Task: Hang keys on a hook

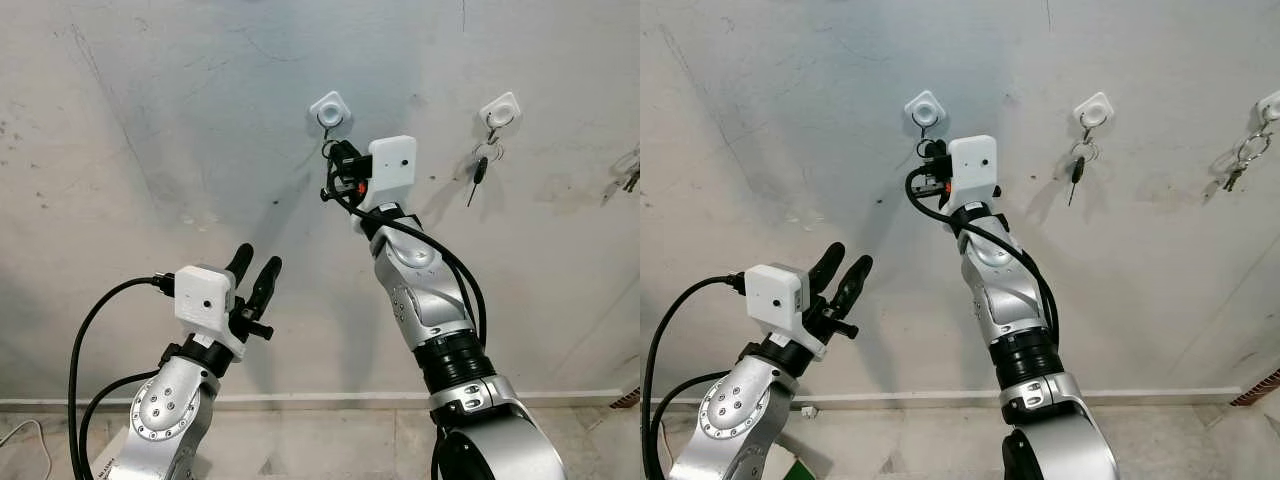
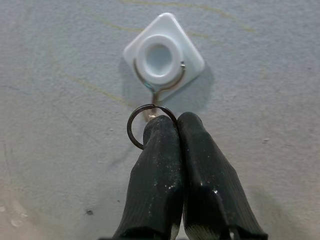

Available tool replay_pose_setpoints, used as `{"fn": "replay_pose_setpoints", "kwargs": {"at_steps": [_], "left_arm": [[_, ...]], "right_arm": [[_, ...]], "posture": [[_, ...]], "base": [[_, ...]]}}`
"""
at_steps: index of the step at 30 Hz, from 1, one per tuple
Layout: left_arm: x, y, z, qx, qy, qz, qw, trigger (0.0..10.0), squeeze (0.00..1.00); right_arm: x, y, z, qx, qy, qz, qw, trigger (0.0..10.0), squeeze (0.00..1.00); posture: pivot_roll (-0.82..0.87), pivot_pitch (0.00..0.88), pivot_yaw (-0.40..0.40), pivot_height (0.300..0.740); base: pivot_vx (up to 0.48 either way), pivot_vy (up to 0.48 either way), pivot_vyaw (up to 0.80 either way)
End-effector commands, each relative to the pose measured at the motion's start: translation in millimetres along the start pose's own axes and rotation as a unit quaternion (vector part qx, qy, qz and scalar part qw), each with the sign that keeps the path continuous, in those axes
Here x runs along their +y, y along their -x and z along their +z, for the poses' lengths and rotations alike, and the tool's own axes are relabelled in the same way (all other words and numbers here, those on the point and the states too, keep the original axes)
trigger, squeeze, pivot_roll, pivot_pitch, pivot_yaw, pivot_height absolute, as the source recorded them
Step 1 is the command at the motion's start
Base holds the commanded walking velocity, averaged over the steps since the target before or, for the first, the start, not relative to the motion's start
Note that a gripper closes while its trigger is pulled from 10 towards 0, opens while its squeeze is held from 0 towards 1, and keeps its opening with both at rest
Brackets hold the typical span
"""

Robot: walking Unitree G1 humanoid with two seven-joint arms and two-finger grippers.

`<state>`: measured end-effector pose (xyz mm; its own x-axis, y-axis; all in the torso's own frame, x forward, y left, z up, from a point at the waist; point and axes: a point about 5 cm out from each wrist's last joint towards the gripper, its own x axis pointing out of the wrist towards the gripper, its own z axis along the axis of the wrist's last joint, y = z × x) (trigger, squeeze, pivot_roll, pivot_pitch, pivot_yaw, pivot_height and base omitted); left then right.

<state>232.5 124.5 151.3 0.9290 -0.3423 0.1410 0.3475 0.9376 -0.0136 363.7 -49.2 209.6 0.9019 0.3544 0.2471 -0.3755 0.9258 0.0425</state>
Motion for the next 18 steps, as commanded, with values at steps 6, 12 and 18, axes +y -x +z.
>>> {"fn": "replay_pose_setpoints", "kwargs": {"at_steps": [6, 12, 18], "left_arm": [[0.3, 1.0, 1.0, 0.002, -0.003, -0.005, 1.0, 10.0, 0.0], [-0.1, 0.6, 0.3, 0.004, -0.003, -0.005, 1.0, 10.0, 0.0], [-0.6, 0.4, 0.0, 0.004, -0.003, -0.006, 1.0, 10.0, 0.0]], "right_arm": [[6.5, -6.5, 10.3, -0.017, -0.006, 0.01, 1.0, 10.0, 0.0], [7.6, -7.6, 10.6, -0.016, -0.007, 0.013, 1.0, 10.0, 0.0], [8.5, -8.7, 12.0, -0.011, 0.0, 0.012, 1.0, 10.0, 0.0]], "posture": [[0.06, 0.0, 0.043, 0.74], [0.06, 0.0, 0.042, 0.74], [0.06, 0.0, 0.044, 0.74]], "base": [[0.0, 0.0, 0.0], [0.0, 0.0, 0.0], [0.0, 0.0, 0.0]]}}
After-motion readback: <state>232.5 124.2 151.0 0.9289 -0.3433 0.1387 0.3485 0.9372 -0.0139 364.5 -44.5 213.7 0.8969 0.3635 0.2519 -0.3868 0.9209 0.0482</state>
